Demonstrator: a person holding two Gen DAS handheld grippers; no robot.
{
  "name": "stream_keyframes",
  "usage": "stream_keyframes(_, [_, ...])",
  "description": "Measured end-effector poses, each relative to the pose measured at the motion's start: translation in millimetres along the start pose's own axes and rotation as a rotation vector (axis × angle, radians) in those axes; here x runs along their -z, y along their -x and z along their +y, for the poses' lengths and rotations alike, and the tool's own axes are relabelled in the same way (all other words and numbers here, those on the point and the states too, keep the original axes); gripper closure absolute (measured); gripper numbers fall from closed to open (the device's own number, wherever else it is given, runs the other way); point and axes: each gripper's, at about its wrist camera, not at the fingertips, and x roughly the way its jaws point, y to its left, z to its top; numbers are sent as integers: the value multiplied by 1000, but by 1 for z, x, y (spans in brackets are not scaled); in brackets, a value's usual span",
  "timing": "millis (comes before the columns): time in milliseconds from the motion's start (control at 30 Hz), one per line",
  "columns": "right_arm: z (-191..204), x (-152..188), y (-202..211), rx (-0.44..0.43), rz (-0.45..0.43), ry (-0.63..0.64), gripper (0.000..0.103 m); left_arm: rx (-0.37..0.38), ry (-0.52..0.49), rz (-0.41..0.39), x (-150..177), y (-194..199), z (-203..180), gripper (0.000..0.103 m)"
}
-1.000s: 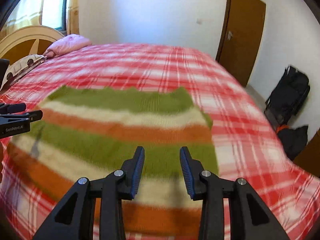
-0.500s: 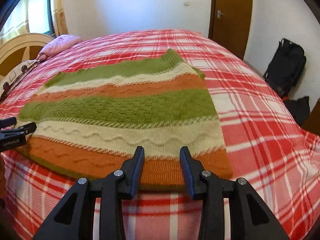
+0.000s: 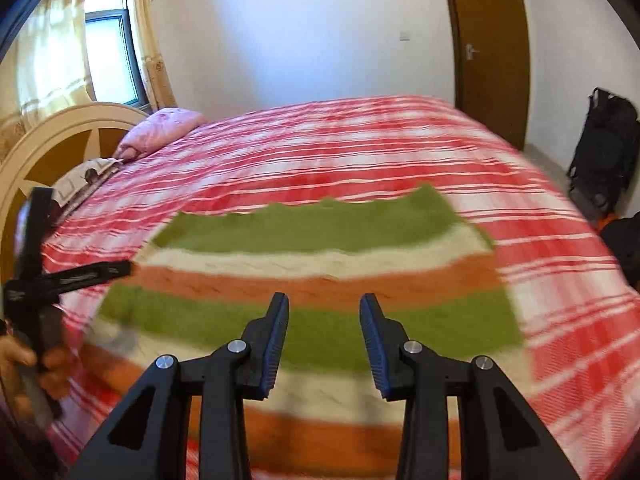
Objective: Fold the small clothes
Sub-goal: 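Grasp the side edge of the striped sweater with the left gripper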
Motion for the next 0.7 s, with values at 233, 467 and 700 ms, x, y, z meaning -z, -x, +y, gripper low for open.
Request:
stream_keyframes(233, [59,8,-70,-65,88,44,81,36,122,104,-3,-49,-2,16])
stream_keyframes(467, [53,23,-82,-87,100,11,81,49,97,56,8,-51,-5,12])
stream_keyframes(700, [52,23,-85,-71,100,28,81,83,80,48,5,-54,-7,25])
